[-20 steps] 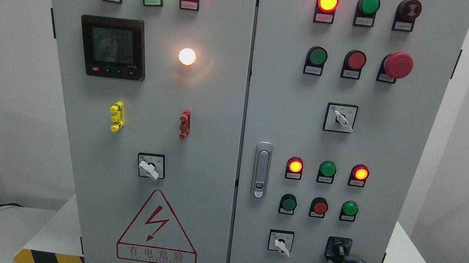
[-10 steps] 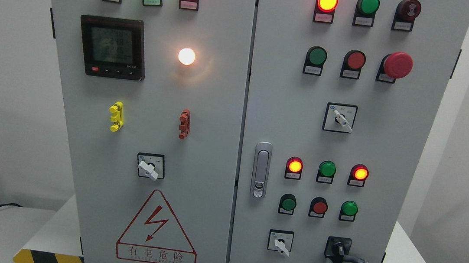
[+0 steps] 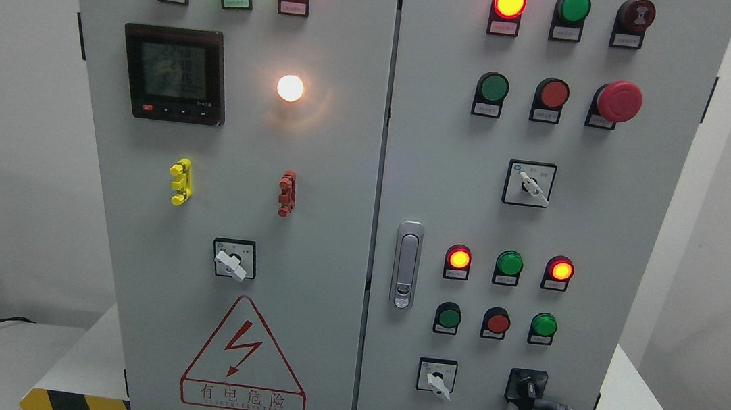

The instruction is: Trip black knob to open circuit

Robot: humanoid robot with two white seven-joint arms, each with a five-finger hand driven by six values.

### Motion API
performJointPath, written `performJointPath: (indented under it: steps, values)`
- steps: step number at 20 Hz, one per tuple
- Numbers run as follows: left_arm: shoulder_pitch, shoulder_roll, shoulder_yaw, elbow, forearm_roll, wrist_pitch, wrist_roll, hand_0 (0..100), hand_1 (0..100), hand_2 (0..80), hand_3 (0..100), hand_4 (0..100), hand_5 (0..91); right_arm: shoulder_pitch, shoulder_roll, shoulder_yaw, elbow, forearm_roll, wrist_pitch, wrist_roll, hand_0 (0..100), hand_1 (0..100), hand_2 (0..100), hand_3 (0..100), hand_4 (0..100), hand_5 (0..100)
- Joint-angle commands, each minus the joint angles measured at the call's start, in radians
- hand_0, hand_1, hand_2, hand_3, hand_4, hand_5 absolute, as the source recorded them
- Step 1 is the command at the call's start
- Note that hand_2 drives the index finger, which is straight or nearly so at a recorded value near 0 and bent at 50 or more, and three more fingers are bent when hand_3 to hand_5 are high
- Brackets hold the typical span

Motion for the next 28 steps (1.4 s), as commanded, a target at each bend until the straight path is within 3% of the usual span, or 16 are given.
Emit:
performJointPath:
  steps: [1, 28]
  values:
    - [0.0, 0.0, 0.0, 0.0, -0.031, 0.0, -0.001, 12, 39, 0.0, 0, 0, 0.0, -0.008, 0.0, 0.001, 0.006, 0.002, -0.001, 0.001, 31, 74, 50, 78, 80, 92]
    - [0.0, -0.001, 0.0, 0.0, -0.031, 0.0, -0.001, 12, 39, 0.0, 0, 0, 0.0, -0.019, 0.0, -0.002, 0.028, 0.017, 0.005, 0.001, 40, 77, 52, 79, 80, 91]
